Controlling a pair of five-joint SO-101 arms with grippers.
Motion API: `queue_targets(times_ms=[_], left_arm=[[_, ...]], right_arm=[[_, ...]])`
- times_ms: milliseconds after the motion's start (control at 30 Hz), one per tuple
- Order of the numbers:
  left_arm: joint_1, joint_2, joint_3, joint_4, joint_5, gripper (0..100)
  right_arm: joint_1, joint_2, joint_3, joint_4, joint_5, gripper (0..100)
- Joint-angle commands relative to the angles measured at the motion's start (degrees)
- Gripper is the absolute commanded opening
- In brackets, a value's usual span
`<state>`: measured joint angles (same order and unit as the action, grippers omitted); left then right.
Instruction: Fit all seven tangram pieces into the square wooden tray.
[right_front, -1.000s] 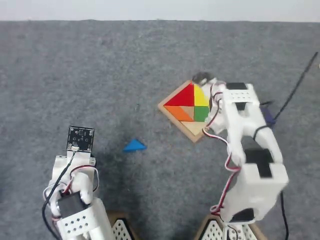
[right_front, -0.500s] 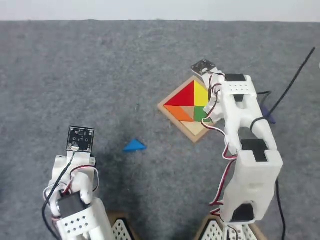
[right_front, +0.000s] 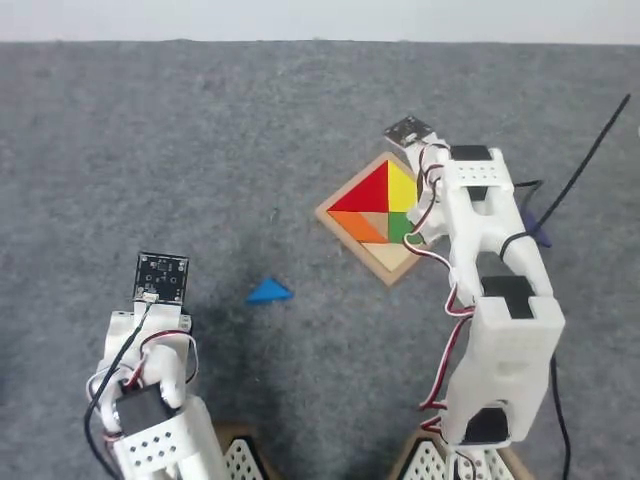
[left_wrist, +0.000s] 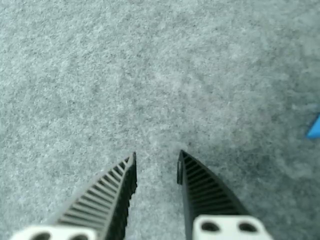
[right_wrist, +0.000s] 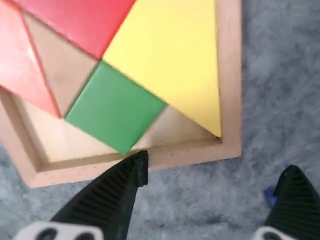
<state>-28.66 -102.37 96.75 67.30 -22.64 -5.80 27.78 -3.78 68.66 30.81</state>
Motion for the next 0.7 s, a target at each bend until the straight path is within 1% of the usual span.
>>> queue_targets(times_ms=[0, 367, 667], left_arm=[[-0.1, -0.4, -0.4, -0.5, -0.4, 13], [-0.1, -0.4, -0.4, -0.5, -0.4, 13], [-0.1, -0.4, -0.4, -0.5, -0.4, 13]], right_arm=[[0.5, -0.2, -4.3, -1.3, -1.8, 40.2], [0.7, 3.6, -7.0, -0.8, -1.5, 40.2], [0.8, 5.7, -6.2, 5.5, -2.0, 40.2]])
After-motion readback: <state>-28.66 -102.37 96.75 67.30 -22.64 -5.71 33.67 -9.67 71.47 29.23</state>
